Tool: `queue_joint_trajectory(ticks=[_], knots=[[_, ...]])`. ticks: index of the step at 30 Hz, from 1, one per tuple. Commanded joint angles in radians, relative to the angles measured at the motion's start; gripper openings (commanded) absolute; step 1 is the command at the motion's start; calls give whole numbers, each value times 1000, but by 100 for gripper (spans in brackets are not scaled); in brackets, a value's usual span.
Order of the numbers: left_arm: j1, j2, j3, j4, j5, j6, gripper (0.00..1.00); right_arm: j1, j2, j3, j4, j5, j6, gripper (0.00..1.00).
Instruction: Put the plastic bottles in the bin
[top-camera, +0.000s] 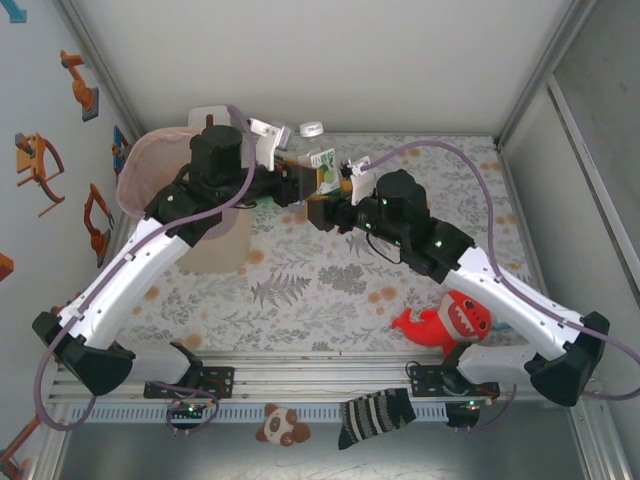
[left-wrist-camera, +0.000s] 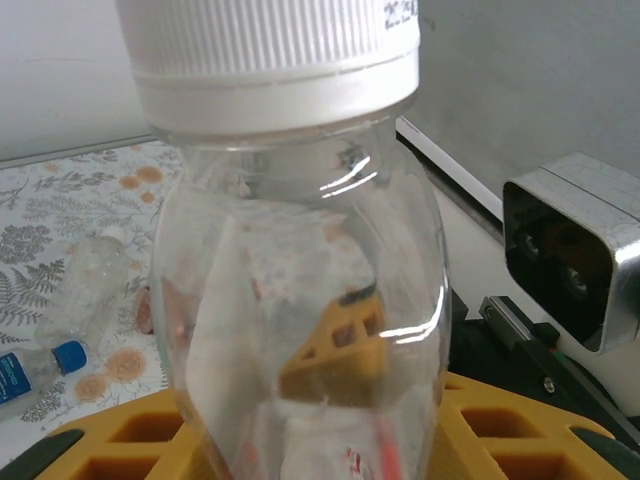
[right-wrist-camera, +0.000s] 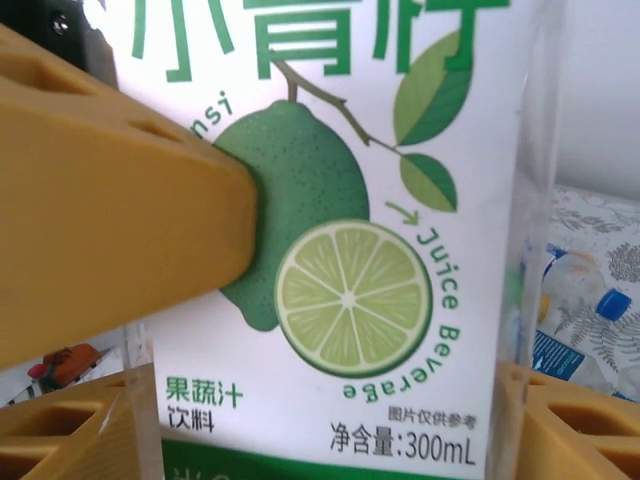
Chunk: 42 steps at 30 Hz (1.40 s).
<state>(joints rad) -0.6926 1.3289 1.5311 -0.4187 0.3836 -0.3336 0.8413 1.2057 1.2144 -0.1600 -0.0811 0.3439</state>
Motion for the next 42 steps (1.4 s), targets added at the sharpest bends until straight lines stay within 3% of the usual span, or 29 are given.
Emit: queue_joint_trajectory(ticks=[1,8,14,22,28,36,42], knots=[[58,-5,37,-52,-100,54,43,5,-71,-5,3,16,0,74],[163,-39,43,-58,-60,27,42,5,-101,-9,-16,30,-23,74],[255,-77,62,-120,-90,35,42,5,-103,-3,-27,37,-31,74],[499,-131,40,-145,-77,-59,41,4,-92,1,-30,37,-26,74],[677,-133,-41,-89,6,-203,41,7,-85,9,-29,35,-23,74],[760,-123,-219,129,27,-417,42,8,-80,12,-31,35,-20,73],[764,-104,-278,139,-139,-608,37,10,-80,9,-39,40,-20,73]])
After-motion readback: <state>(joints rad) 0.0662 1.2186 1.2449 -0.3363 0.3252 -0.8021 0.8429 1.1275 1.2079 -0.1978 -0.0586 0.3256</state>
